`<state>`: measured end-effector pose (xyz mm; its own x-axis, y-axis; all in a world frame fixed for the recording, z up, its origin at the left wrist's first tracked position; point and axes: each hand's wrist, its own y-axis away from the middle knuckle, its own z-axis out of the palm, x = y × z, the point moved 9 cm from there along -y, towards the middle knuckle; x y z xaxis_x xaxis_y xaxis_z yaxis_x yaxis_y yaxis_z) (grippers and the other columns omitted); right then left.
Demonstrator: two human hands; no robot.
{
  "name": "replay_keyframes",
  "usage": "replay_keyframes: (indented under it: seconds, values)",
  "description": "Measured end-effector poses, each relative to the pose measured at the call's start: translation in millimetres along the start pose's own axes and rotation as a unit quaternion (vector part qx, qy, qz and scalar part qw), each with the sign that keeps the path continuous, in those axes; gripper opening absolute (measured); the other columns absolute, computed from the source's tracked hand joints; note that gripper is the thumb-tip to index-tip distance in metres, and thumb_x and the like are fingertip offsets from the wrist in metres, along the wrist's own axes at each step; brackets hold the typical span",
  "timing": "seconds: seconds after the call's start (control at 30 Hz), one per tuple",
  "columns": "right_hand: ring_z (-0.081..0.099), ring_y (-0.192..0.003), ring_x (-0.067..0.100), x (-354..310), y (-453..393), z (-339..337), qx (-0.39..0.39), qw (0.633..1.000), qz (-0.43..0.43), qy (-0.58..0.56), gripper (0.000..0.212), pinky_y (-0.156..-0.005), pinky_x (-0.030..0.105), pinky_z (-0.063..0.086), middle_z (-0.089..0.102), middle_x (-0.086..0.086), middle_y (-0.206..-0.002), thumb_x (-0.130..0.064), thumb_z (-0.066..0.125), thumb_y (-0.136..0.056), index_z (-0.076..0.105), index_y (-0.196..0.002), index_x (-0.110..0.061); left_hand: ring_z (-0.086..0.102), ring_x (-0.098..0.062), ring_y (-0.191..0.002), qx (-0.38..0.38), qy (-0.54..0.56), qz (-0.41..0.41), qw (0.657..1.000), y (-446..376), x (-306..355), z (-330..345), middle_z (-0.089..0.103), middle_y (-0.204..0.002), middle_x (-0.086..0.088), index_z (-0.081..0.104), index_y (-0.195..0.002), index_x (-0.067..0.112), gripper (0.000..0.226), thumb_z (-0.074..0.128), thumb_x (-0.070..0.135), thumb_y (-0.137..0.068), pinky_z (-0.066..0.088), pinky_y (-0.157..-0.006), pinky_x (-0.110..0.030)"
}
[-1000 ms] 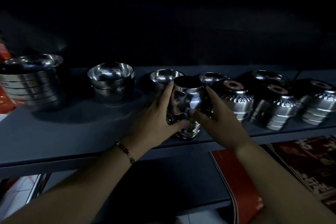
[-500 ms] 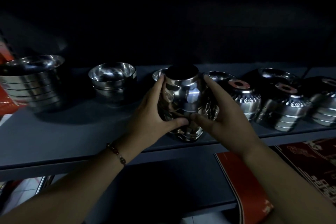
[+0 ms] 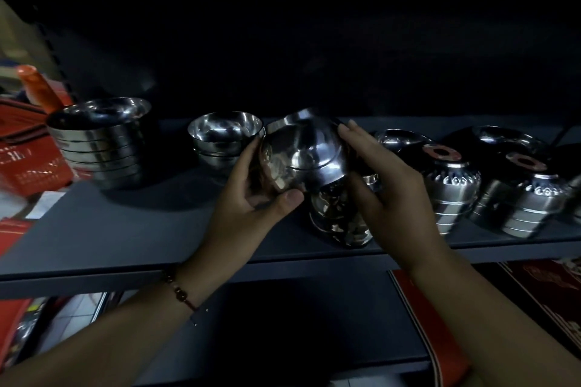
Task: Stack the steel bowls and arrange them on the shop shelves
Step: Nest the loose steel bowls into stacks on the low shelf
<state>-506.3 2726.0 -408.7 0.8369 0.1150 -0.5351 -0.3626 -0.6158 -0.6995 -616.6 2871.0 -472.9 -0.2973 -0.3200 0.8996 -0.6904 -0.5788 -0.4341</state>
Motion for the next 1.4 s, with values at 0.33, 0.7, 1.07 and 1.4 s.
replay_keyframes:
  seconds: [0.33,0.7,1.07,1.4]
  values:
    - [0.059,-0.112,-0.009,27,-12,-7,0.097,0.978,0.138,-0.123,0.041,-0.097,0.016,0.047,0.067,-0.026,-0.116,-0.011,0.057,-0.098,0.056,-0.138,-0.022,0.036,0.013,-0.135,-0.008,-0.192,0.062,0.979,16,19,-8,0.032,-0.147,0.042,0.006,-0.148,0.062,0.097,0.074,0.049,-0.080,0.034,-0.110,-0.015]
    - [0.067,-0.093,0.047,49,-15,-6,0.020,0.953,0.269,-0.135,0.044,-0.084,0.065,0.051,0.068,0.030,-0.095,-0.047,0.060,-0.086,0.071,-0.091,-0.004,0.018,-0.011,-0.150,0.004,-0.361,0.197,0.912,-1,44,1,0.014,-0.167,-0.001,0.033,-0.144,0.039,0.071,0.065,0.047,-0.082,0.033,-0.114,-0.033]
    - [0.034,-0.144,0.014,29,-29,2,-0.066,0.991,0.089,-0.071,0.059,-0.111,0.046,0.039,0.033,-0.008,-0.156,-0.035,0.068,-0.087,0.044,-0.140,-0.046,0.058,-0.012,-0.122,0.105,-0.104,0.103,0.984,-33,23,11,0.060,-0.129,0.008,0.049,-0.127,0.035,0.054,0.078,0.032,-0.081,0.049,-0.103,-0.042]
    - [0.071,-0.089,0.010,106,-88,-12,-0.104,0.974,0.199,0.042,0.035,-0.083,0.032,0.059,0.073,-0.007,-0.096,-0.022,0.084,-0.073,0.071,-0.105,-0.027,0.057,0.001,-0.119,0.070,-0.085,0.010,0.994,-98,-29,30,0.063,-0.124,0.016,0.058,-0.122,0.039,0.044,0.077,0.034,-0.083,0.050,-0.101,-0.028]
